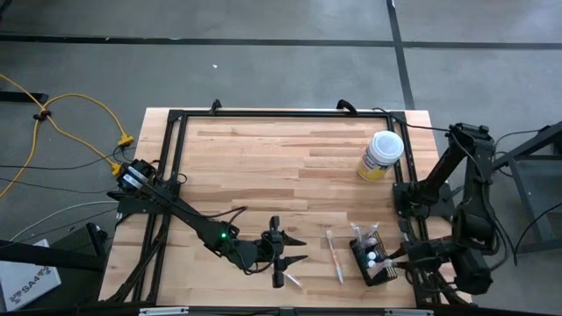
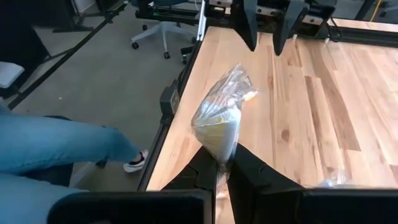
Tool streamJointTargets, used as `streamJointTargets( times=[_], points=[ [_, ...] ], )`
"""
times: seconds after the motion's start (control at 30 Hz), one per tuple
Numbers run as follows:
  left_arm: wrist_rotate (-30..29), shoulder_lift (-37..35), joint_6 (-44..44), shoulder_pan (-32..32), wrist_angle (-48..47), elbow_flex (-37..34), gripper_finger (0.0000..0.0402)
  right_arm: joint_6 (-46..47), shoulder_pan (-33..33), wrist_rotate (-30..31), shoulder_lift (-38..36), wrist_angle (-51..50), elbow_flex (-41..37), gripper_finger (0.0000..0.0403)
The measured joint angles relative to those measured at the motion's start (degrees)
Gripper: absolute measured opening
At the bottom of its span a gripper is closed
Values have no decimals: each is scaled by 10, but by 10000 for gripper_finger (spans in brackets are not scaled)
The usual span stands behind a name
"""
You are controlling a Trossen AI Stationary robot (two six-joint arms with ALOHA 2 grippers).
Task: Pick & Place toothbrushing station
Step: Put the orange toothbrush into the mesh organizer
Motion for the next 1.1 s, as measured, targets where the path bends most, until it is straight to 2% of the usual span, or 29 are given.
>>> streamJointTargets(
  times=[0.27, 0.53, 1.1],
  points=[
    [0, 0, -2, 0, 0, 0, 152, 33, 46, 17, 0, -24, 0, 10],
    [0, 0, -2, 0, 0, 0, 152, 104, 77, 45, 9, -78, 0, 10],
    [0, 0, -2, 0, 3, 0, 152, 249, 77, 44, 85, -112, -1, 10]
  ],
)
